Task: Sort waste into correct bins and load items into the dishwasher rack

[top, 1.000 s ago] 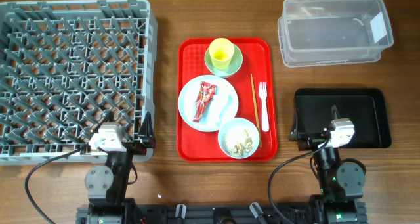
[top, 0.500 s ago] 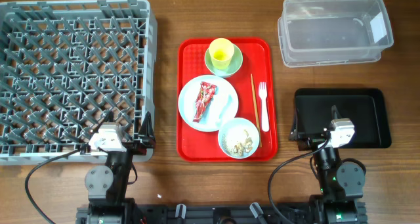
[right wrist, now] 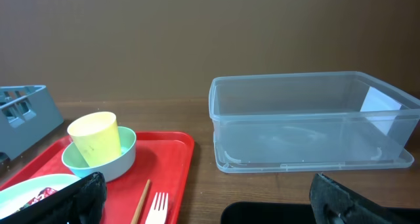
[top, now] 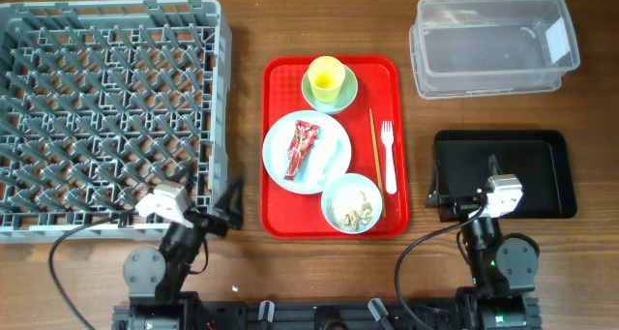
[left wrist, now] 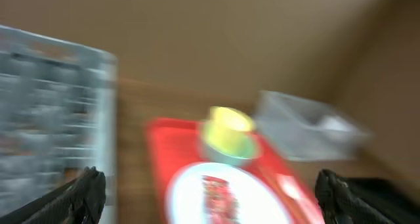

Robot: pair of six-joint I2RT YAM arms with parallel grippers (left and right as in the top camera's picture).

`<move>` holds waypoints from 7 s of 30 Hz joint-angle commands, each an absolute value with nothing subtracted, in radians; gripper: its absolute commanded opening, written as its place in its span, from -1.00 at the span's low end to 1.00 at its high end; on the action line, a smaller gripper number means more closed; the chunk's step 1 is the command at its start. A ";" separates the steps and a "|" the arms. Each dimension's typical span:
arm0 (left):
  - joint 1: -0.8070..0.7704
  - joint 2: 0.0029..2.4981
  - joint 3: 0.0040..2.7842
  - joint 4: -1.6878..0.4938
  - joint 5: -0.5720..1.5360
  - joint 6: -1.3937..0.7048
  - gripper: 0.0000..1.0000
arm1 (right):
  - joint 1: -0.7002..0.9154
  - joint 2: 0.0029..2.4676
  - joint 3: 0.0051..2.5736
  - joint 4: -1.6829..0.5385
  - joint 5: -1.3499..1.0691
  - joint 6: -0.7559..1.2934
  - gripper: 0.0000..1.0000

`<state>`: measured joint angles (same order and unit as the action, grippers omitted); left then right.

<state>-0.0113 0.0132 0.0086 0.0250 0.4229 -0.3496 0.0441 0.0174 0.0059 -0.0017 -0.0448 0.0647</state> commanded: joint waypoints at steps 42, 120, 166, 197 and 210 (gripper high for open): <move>0.517 1.176 1.330 -1.219 0.089 -0.611 1.00 | 0.042 0.017 0.005 0.080 -0.239 0.282 1.00; 0.590 1.176 1.330 -1.241 0.088 -0.611 1.00 | 0.604 1.927 1.412 -0.800 -0.063 0.840 0.61; 0.590 1.176 1.330 -1.241 0.088 -0.611 1.00 | 0.274 1.636 1.553 -0.763 0.107 0.835 -0.91; 0.590 1.176 1.330 -1.241 0.088 -0.611 1.00 | -0.034 1.663 1.549 -0.318 -0.939 0.587 0.99; 0.590 1.176 1.330 -1.241 0.088 -0.611 1.00 | 0.580 1.744 1.468 -0.801 -0.186 0.743 0.59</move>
<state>0.5846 1.1801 1.3121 -1.2423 0.0975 -0.5976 0.4469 1.6951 1.5135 -0.8082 -0.4637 0.5915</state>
